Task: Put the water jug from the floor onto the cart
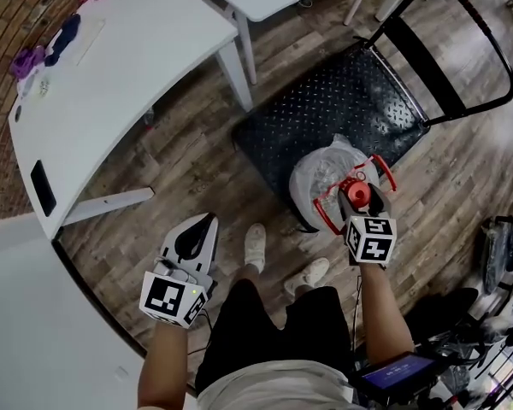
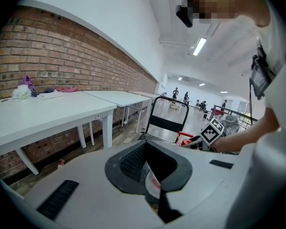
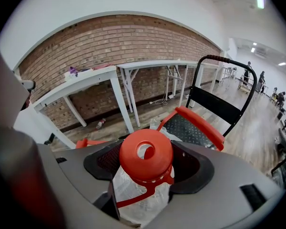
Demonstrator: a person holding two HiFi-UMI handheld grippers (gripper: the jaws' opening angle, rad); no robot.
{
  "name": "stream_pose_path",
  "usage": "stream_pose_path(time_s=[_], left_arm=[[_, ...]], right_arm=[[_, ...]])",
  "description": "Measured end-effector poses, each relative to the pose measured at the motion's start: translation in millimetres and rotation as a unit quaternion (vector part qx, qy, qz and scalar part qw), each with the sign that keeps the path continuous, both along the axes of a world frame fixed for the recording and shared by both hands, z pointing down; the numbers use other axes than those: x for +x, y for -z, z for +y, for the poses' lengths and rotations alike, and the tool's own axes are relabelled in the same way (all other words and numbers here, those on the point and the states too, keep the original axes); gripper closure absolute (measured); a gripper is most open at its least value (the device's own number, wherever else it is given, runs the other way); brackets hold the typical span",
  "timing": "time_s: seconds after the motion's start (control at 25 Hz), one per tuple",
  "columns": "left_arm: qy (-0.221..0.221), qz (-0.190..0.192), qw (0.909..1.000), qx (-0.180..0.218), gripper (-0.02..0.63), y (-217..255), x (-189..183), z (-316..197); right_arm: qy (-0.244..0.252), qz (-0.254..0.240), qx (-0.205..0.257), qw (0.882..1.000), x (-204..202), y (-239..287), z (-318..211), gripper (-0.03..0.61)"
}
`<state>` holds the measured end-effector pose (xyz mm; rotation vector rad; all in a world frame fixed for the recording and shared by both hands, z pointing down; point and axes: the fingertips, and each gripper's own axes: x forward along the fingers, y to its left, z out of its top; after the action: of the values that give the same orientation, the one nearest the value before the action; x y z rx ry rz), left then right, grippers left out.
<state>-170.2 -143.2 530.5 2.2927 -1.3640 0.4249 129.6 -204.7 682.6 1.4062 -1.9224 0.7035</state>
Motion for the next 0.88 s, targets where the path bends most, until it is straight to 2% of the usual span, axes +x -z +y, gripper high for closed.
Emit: stream_pose_path(time_s=[0.52, 0.68, 0.88], left_arm=[[-0.005, 0.01, 0.9999, 0.001, 0.614, 2.5, 2.3, -6.7], [-0.023, 0.018, 0.9995, 0.009, 0.614, 10.8, 7.4, -9.9], [-0.059, 0.035, 0.997, 0.035, 0.614, 39.4, 18.6, -22.3]], right_arm=[[0.006, -0.003, -0.004, 1.0, -3.4, -0.4, 8.8, 0.264], [-0.003, -0.014, 0.04, 0.999, -1.0, 39.2, 5.3, 0.264], [-0.02, -0.035, 0.108, 0.993, -5.6, 122.5, 10.1, 0.264]])
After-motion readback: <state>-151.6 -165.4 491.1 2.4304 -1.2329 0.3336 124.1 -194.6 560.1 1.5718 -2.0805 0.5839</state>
